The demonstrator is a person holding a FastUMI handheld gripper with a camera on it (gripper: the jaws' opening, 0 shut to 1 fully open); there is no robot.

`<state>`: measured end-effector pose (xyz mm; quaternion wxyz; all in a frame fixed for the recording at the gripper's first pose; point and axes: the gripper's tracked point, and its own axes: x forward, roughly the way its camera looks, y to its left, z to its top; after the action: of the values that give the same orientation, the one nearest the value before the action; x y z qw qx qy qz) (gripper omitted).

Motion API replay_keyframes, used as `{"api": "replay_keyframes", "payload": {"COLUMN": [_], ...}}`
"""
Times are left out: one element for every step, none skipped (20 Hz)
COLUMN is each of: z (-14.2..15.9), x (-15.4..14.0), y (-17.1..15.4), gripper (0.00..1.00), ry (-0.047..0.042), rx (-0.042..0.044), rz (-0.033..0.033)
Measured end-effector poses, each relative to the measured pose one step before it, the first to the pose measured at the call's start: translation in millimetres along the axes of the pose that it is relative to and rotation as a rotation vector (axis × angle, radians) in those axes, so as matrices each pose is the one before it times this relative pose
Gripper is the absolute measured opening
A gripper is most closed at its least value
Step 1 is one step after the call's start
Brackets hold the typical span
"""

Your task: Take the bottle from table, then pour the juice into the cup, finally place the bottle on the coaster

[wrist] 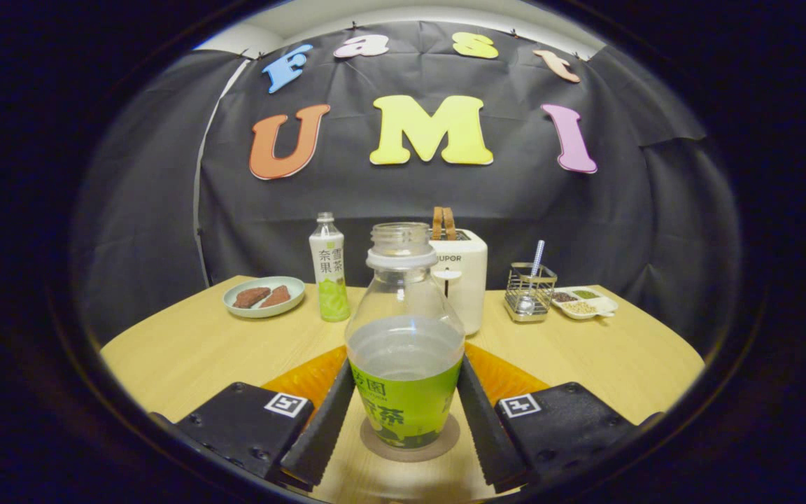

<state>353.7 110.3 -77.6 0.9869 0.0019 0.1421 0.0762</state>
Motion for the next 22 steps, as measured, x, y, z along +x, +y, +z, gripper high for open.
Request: {"api": "replay_keyframes", "payload": {"z": [1.01,2.41,3.1,4.41,3.19,4.07,4.16,6.55,6.41,8.81,6.57,5.98,7.68,6.72,6.03,7.69,7.06,6.85,5.66,6.56,5.45,6.25], "x": [-1.81,-3.8,-4.18,-5.48,-7.94,-5.13,-7.61,-9.69,-9.92,-12.15,-12.06,-11.11,-14.52,-16.86,-14.95,-16.05,-16.91,-16.65,-16.82,-16.01,-14.43,-14.08], "y": [-0.62,0.32,0.38,0.19,0.93,1.65,1.48,2.34,1.74,0.62,-1.86,-3.1,-5.62,-5.56,1.32,0.03,-0.83,-1.52,-0.49,-1.92,-4.5,-4.06], "gripper": [0.85,0.87,0.9,0.96,1.0,1.0,1.0,1.0,1.0,1.0,1.0,1.0,1.0,1.0,1.0,1.0,1.0,1.0,1.0,1.0,1.0,1.0], "ry": [-0.00479,-0.00643,-0.01206,-0.0132,-0.00882,-0.00912,-0.00784,-0.01082,-0.01504,-0.01919,-0.0159,-0.01217,-0.01924,-0.0105,-0.01233,-0.01249,-0.00907,-0.00688,-0.00541,-0.00521,-0.00382,-0.0067], "rx": [0.00381,-0.00151,0.0005,-0.00099,-0.00359,-0.00248,-0.00239,-0.00472,-0.00733,-0.01188,-0.01269,-0.01056,-0.0089,-0.01526,-0.01075,0.00376,0.00944,0.01577,0.01319,0.00974,0.00599,0.00933], "rz": [0.0011,-0.00058,0.00443,0.00141,-0.00002,0.003,0.00548,0.0094,0.0063,-0.00096,-0.01103,-0.01947,-0.03621,-0.02806,0.00396,0.00202,0.00456,0.00116,0.00979,0.00405,-0.00005,0.00071]}}
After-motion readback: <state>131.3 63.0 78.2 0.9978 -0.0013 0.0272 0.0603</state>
